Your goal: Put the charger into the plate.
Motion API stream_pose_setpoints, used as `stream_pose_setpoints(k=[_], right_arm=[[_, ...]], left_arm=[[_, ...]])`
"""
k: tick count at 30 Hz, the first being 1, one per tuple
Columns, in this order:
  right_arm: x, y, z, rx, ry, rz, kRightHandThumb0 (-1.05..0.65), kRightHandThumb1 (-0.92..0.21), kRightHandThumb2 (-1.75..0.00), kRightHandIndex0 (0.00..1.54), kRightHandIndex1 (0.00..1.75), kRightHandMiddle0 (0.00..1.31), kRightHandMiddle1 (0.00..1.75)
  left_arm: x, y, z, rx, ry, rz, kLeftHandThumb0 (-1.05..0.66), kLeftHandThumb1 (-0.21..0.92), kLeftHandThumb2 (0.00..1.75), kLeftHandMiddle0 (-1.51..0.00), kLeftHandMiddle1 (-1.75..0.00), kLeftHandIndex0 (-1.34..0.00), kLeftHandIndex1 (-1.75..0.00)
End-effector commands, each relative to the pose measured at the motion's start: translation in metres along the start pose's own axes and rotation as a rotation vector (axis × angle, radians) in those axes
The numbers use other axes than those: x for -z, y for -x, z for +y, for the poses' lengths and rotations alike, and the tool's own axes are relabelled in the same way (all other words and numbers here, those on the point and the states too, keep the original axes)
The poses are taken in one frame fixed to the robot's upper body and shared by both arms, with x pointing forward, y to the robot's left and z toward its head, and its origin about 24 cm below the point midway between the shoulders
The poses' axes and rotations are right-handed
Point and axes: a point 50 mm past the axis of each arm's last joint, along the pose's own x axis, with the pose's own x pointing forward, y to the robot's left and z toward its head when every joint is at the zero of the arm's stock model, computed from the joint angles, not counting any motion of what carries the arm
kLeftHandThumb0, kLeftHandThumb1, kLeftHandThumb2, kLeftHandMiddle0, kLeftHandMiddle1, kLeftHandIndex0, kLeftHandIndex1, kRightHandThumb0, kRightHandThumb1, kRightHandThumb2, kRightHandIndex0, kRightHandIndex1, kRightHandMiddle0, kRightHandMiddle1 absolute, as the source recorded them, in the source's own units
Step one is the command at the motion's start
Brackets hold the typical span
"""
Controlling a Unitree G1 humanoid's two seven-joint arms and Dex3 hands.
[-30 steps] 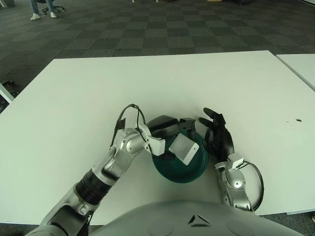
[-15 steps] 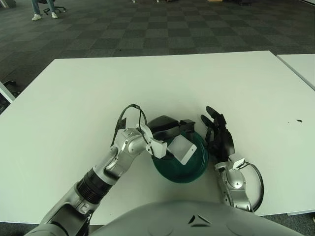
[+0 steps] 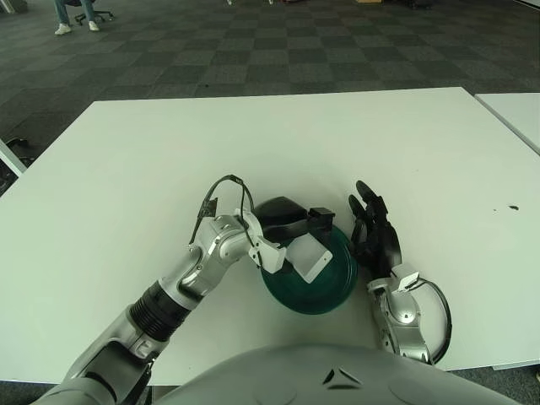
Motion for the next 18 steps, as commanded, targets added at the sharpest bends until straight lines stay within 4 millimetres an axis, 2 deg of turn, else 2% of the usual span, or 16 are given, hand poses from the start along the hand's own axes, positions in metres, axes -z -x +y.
stream_pose_setpoints(k=[1,4,5,10,11,13,15,18], right_arm=[[0.027,0.0186,0.0006,0.014,-0.021,0.162,-0.93,-0.92,-0.93,0.11,0.0,0.0,0.24],[0.0269,0.0183,0.0007,0.004,-0.017,0.162,-0.94,-0.92,-0.93,0.11,0.0,0.0,0.25],[0.0268,0.0186,0.0008,0.0,-0.014,0.163,-0.94,-0.92,-0.93,0.11,0.0,0.0,0.25],[0.0269,0.0198,0.001,-0.011,-0.004,0.17,-0.95,-0.92,-0.93,0.1,0.0,0.0,0.24],[0.0272,0.0201,0.0009,-0.011,-0.003,0.172,-0.95,-0.92,-0.93,0.1,0.0,0.0,0.24],[0.0281,0.0204,0.0005,-0.009,0.0,0.177,-0.96,-0.92,-0.93,0.09,0.0,0.0,0.22],[0.029,0.0204,0.0,-0.006,0.003,0.179,-0.97,-0.92,-0.94,0.08,0.0,0.0,0.21],[0.0297,0.02,-0.0007,0.001,0.009,0.18,-0.97,-0.92,-0.94,0.08,0.0,0.0,0.21]], left_arm=[[0.0012,0.0024,0.0038,0.032,-0.052,0.021,-0.8,0.86,0.47,-0.32,-1.3,-0.22,-1.54],[0.0018,0.0033,0.0037,0.064,-0.076,0.033,-0.9,0.9,0.42,-0.25,-1.01,-0.16,-1.44],[0.0019,0.0035,0.0037,0.08,-0.087,0.037,-0.92,0.9,0.42,-0.24,-0.96,-0.15,-1.42],[0.0022,0.0051,0.005,0.143,-0.135,0.049,-1.0,0.92,0.46,-0.25,-0.48,-0.08,-1.24],[0.0022,0.0054,0.0055,0.158,-0.147,0.05,-1.0,0.92,0.46,-0.25,-0.43,-0.07,-1.22],[0.0023,0.0059,0.0063,0.181,-0.161,0.051,-1.03,0.92,0.49,-0.24,-0.29,-0.04,-1.1],[0.0022,0.0063,0.007,0.196,-0.166,0.052,-1.04,0.92,0.53,-0.18,-0.15,-0.01,-0.89],[0.0022,0.0064,0.0074,0.214,-0.163,0.053,-1.05,0.92,0.56,-0.13,-0.06,0.0,-0.7]])
